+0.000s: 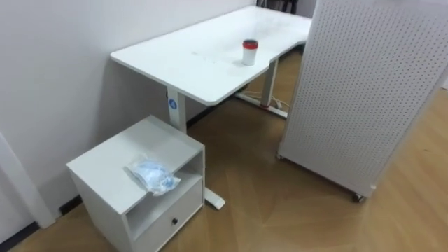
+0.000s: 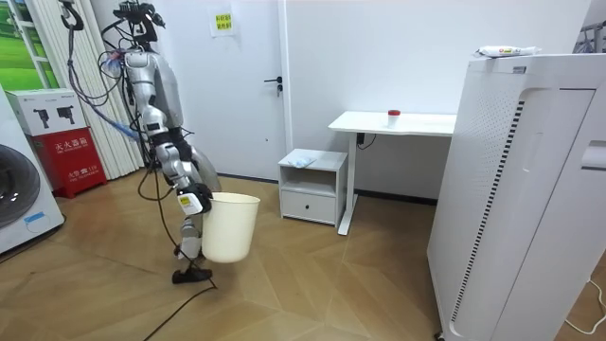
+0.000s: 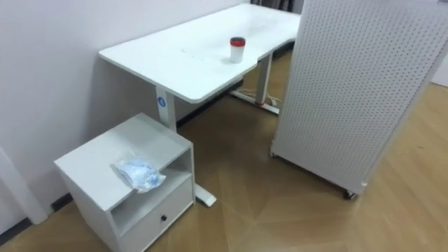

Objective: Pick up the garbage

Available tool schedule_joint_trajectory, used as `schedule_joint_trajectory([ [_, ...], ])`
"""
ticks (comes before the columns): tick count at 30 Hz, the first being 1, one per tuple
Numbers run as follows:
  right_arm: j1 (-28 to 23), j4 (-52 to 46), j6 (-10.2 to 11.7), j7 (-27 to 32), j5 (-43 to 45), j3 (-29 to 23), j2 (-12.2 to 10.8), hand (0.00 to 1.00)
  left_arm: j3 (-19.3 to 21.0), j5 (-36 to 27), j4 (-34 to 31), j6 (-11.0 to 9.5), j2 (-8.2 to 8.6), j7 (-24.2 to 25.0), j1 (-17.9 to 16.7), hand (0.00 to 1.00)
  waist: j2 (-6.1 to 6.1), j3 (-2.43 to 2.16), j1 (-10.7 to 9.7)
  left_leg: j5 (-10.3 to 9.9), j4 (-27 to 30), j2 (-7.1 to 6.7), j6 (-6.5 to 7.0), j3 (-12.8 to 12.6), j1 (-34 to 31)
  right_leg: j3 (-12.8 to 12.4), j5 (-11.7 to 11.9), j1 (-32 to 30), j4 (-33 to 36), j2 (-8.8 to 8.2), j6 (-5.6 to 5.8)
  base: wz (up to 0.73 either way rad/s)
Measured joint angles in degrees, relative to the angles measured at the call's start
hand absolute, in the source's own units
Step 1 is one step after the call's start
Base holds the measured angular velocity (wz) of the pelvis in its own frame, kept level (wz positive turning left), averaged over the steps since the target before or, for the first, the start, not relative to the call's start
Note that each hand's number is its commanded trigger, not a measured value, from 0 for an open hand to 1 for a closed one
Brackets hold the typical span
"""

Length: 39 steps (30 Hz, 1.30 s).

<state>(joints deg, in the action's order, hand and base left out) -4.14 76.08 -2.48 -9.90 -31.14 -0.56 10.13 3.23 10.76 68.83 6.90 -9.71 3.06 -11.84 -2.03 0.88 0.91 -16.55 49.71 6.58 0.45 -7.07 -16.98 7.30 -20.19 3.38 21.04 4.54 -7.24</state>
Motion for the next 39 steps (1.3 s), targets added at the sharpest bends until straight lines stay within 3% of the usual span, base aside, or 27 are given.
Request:
schedule_joint_trajectory([
  [1,0.07,0.01,-0.16,0.38,-0.13,0.16,0.20,1.00,-0.04,-0.10,-0.01,0.02,-0.06,-0.01,-0.14,0.00,-0.14,-0.09,0.46,0.16,-6.17,-1.70,-0.25,-0.01,-2.24,-0.14,-0.32,-0.01,0.08,-0.62,0.33,-0.14],
  [2,0.05,-0.01,-0.16,0.68,-0.06,0.49,0.51,1.00,-0.02,-0.05,-0.05,-0.12,-0.05,-0.02,-0.59,0.00,-0.19,-0.14,1.24,1.48,-14.20,-2.65,-1.36,0.02,-3.54,-0.15,-0.56,0.09,-0.05,-1.30,0.50,-0.23],
  [3,0.09,-0.04,-0.17,0.80,0.16,0.51,0.60,1.00,0.03,-0.01,-0.11,-0.23,-0.07,-0.02,-1.01,0.00,-0.15,-0.11,1.33,3.63,-17.92,-3.14,-1.12,0.09,-4.02,-0.26,-0.90,0.41,-0.10,-1.62,0.60,-0.33],
  [4,-0.19,-0.25,-0.11,1.03,0.78,0.51,0.46,1.00,0.47,0.07,-0.10,-0.25,-0.17,-0.05,-1.98,0.00,-0.59,-0.40,1.22,8.52,-22.22,-4.07,-0.68,-0.12,-4.55,-0.95,-1.69,1.08,-0.31,-2.60,1.12,-0.19],
  [5,-0.84,-0.72,-0.01,1.05,1.06,0.59,0.55,1.00,1.20,0.05,-0.11,-0.30,0.05,-0.06,-2.17,0.00,-0.83,-0.68,0.93,11.69,-24.56,-4.55,-0.09,-0.67,-4.53,-1.15,-2.09,1.87,-1.34,-3.31,1.73,-0.08],
  [6,-1.11,-0.87,0.05,1.14,1.05,0.56,0.59,1.00,1.18,0.05,-0.18,-0.54,0.08,-0.07,-2.03,0.00,-0.95,-0.81,0.77,12.52,-24.85,-4.86,0.77,-1.14,-4.48,-1.14,-2.27,2.12,-1.83,-3.60,2.08,0.09],
  [7,-1.50,-1.13,0.06,1.49,1.05,0.53,0.58,1.00,1.17,0.03,-0.22,-1.21,0.03,-0.07,-1.92,0.00,-1.06,-1.36,0.63,12.72,-24.59,-5.61,2.55,-1.58,-4.17,-1.06,-2.40,2.54,-2.81,-4.32,2.65,0.04],
  [10,-1.16,-1.47,0.82,1.76,2.61,0.60,0.47,1.00,1.09,-0.05,-0.10,-2.70,-0.33,-0.08,-0.30,0.00,-1.80,-0.37,0.59,10.63,-19.69,-5.89,3.52,-2.19,-4.56,-1.09,-1.20,5.08,-5.38,-5.37,4.71,-0.10],
  [11,-1.13,-1.82,1.29,1.75,3.85,1.03,0.58,1.00,1.10,-0.17,-0.09,-3.36,-0.47,-0.09,-0.25,0.00,-2.01,0.68,1.06,9.65,-14.23,-5.81,4.34,-2.82,-6.67,-2.67,-1.02,7.71,-6.46,-5.57,4.79,-0.24],
  [12,-1.04,-1.94,1.30,1.85,4.50,1.58,0.80,1.00,1.11,-0.13,-0.06,-3.47,-0.35,-0.09,-0.34,0.00,-1.87,0.34,1.30,8.82,-13.17,-5.86,4.17,-3.08,-7.24,-3.34,-1.05,8.26,-6.85,-5.57,4.82,-0.12],
  [13,-2.11,-2.63,1.30,1.86,4.59,2.14,1.37,1.00,1.09,0.02,-0.19,-3.21,0.16,-0.09,0.01,0.00,-1.19,-0.88,0.88,8.49,-16.80,-6.06,4.11,-3.09,-7.37,-3.15,-1.34,8.69,-6.91,-5.40,5.32,0.12],
  [14,-2.92,-3.16,1.26,2.26,4.59,2.08,1.10,1.00,1.08,0.03,-0.25,-3.30,0.13,-0.11,0.70,0.00,-1.40,-1.09,0.75,6.67,-17.02,-6.48,4.22,-3.25,-6.54,-2.38,-2.41,8.49,-6.05,-6.03,6.37,0.20],
  [16,-2.58,-3.14,1.21,2.68,4.76,1.90,0.80,1.00,1.07,-0.29,-0.25,-3.48,0.15,-0.13,2.32,0.00,-2.13,-0.39,1.41,5.33,-15.84,-6.94,5.01,-4.38,-6.36,-1.99,-3.21,7.55,-3.86,-7.45,7.80,-0.10],
  [18,-1.46,-3.73,1.25,2.78,5.04,2.12,0.84,1.00,1.03,-1.38,-0.17,-3.29,0.09,-0.14,3.83,0.00,-2.32,-0.43,1.67,3.75,-15.48,-7.55,5.42,-5.42,-6.19,0.07,-3.78,5.97,-0.59,-8.99,8.90,-0.17],
  [19,-0.92,-3.74,1.25,2.90,5.41,2.07,0.85,1.00,1.05,-2.44,-0.07,-3.23,0.08,-0.17,4.73,0.00,-1.71,-0.53,1.30,2.45,-15.04,-7.76,5.74,-5.50,-6.17,1.53,-3.90,4.91,2.61,-9.71,9.12,0.04],
  [21,0.13,-4.59,1.21,3.36,6.16,2.56,0.75,1.00,0.54,-5.68,-0.07,-3.33,-0.16,-0.48,6.04,0.00,-2.21,-0.43,0.94,1.26,-15.60,-9.21,6.45,-5.51,-4.88,3.27,-3.51,1.46,12.33,-12.20,9.92,0.14],
  [22,0.24,-5.08,1.48,3.73,6.16,2.53,0.72,1.00,-1.00,-6.36,-0.19,-3.40,-0.43,-1.33,7.05,0.00,-2.48,-0.23,0.74,0.76,-16.26,-10.16,7.03,-5.55,-3.62,4.18,-1.29,-1.66,20.65,-14.29,11.30,0.12],
  [25,0.76,-5.41,2.68,3.68,6.16,1.81,0.57,1.00,-1.52,-6.37,-0.36,-4.08,-0.75,-3.18,7.27,0.00,-1.96,-0.17,0.82,-0.68,-18.39,-10.59,7.74,-4.80,0.73,4.02,10.20,-7.88,34.62,-16.34,10.23,0.02],
  [27,0.75,-6.31,3.19,3.47,4.66,1.84,0.63,1.00,-2.11,-6.84,-0.71,-4.97,-0.77,-4.17,7.29,0.00,-0.75,-0.13,0.58,-0.67,-20.75,-10.35,7.77,-3.48,3.02,4.77,8.63,-11.65,37.89,-16.54,10.13,0.09],
  [29,0.68,-7.26,4.16,3.52,2.24,2.10,0.65,1.00,-2.84,-9.05,-1.80,-6.56,-0.73,-5.41,7.38,0.00,0.00,-0.05,0.50,-0.53,-23.16,-9.77,7.72,-2.54,5.39,4.55,4.56,-17.01,34.19,-15.83,10.11,0.15],
  [30,0.64,-7.25,4.22,3.55,1.69,2.10,0.65,1.00,-3.00,-9.04,-1.95,-6.94,-0.71,-5.43,7.59,0.00,0.13,-0.06,0.30,-0.53,-23.67,-9.63,7.71,-2.04,5.87,4.21,3.86,-17.96,31.50,-15.36,10.05,0.30],
  [32,0.57,-7.21,4.31,3.57,-0.05,2.08,0.69,1.00,-3.74,-9.09,-2.44,-8.14,-0.57,-5.39,8.02,0.00,0.49,-0.07,-0.45,-0.27,-26.02,-9.25,7.24,-0.17,7.71,3.63,3.70,-19.45,15.41,-13.85,10.01,0.37],
  [33,0.56,-7.14,4.34,3.57,-0.22,2.09,0.71,1.00,-4.07,-9.11,-2.51,-8.41,-0.53,-5.42,8.02,0.00,0.43,-0.15,-0.46,-0.20,-26.70,-9.24,7.14,0.02,8.27,3.58,4.26,-19.30,10.98,-13.50,9.82,0.25],
  [34,0.57,-7.00,4.47,3.60,-0.39,2.10,0.69,1.00,-4.24,-9.03,-2.52,-8.72,-0.42,-5.49,8.06,0.00,0.37,-0.17,-0.62,-0.21,-27.54,-9.24,6.85,0.70,9.32,3.47,7.61,-19.19,3.72,-12.83,10.10,0.36],
  [35,0.12,-6.72,4.97,3.59,-0.51,2.10,0.50,1.00,-4.33,-9.02,-2.47,-8.78,-0.35,-5.77,7.90,0.00,0.28,-0.66,-1.34,-0.19,-28.68,-9.17,6.35,2.08,10.32,2.74,12.19,-18.43,0.25,-12.01,9.51,0.44],
  [36,-0.17,-6.49,5.28,3.54,-0.56,2.04,0.50,1.00,-4.50,-9.03,-2.46,-8.92,-0.25,-5.99,7.89,0.00,0.37,-0.81,-1.77,-0.15,-29.30,-9.10,6.09,2.63,10.96,2.34,13.65,-17.80,-0.58,-11.39,10.37,0.41],
  [39,0.37,-4.87,6.71,3.55,-0.44,3.00,0.54,1.00,-4.79,-9.02,-2.48,-10.08,0.17,-6.28,7.76,0.00,1.15,-0.78,-1.00,0.69,-31.82,-8.10,4.76,2.77,12.74,3.00,14.16,-15.43,-3.30,-9.79,9.90,0.00],
])
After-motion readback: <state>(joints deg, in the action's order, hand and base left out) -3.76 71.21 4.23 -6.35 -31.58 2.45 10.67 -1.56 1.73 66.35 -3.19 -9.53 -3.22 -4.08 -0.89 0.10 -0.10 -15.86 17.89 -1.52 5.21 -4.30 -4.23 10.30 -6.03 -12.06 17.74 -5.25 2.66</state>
